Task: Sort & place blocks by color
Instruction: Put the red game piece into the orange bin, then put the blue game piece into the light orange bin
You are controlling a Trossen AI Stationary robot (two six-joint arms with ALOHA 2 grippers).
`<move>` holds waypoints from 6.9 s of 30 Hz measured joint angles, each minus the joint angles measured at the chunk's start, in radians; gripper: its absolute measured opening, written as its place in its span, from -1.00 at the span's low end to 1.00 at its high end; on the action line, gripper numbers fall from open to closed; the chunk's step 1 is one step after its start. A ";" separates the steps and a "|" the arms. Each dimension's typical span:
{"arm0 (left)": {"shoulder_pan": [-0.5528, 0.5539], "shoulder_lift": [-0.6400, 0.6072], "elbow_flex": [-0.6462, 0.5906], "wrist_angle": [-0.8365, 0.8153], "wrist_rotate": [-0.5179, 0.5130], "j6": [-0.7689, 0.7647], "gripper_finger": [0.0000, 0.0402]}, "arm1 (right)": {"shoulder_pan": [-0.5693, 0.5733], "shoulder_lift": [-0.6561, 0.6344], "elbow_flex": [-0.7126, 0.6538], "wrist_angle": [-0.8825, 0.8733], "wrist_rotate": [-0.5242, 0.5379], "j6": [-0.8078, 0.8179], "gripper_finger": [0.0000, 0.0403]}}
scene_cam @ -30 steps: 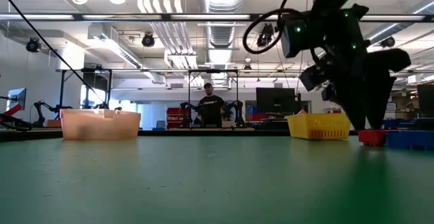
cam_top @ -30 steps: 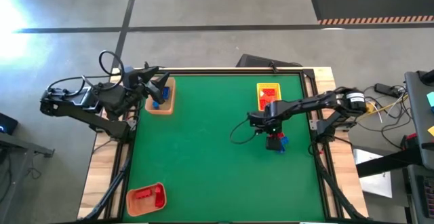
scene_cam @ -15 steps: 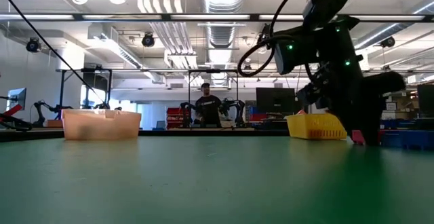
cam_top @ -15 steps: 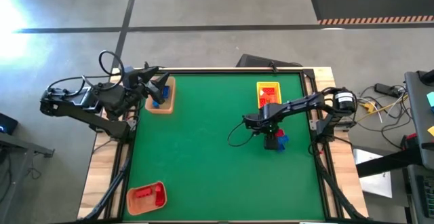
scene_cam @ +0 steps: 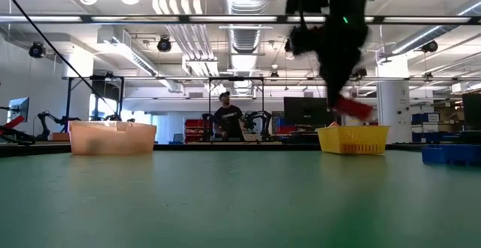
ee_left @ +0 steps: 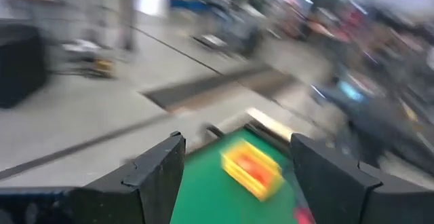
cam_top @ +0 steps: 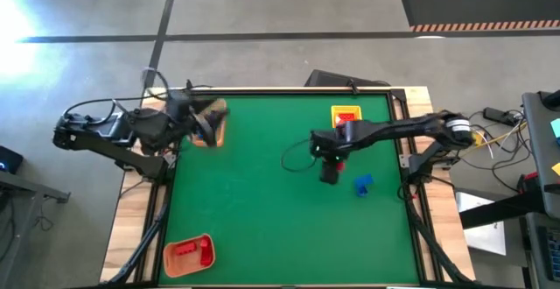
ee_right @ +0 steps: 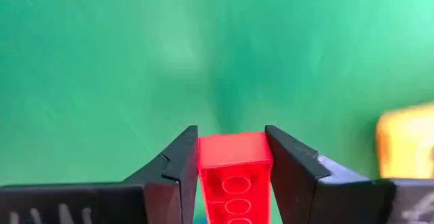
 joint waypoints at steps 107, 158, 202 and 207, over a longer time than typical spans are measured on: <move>0.057 0.094 -0.054 -0.191 0.911 -0.367 0.04 | 0.148 -0.449 -0.198 -0.234 -0.100 1.173 0.37; 0.211 0.194 -0.058 0.083 0.687 -0.162 0.04 | 0.107 0.057 -0.406 -0.218 0.012 -0.022 0.11; 0.218 -0.022 -0.059 0.367 0.313 -0.006 0.04 | -0.085 0.450 0.359 0.808 -0.188 -0.383 -0.37; 0.218 -0.025 -0.060 0.393 0.303 -0.007 0.04 | -0.095 0.679 0.617 0.805 -0.343 -0.506 -0.37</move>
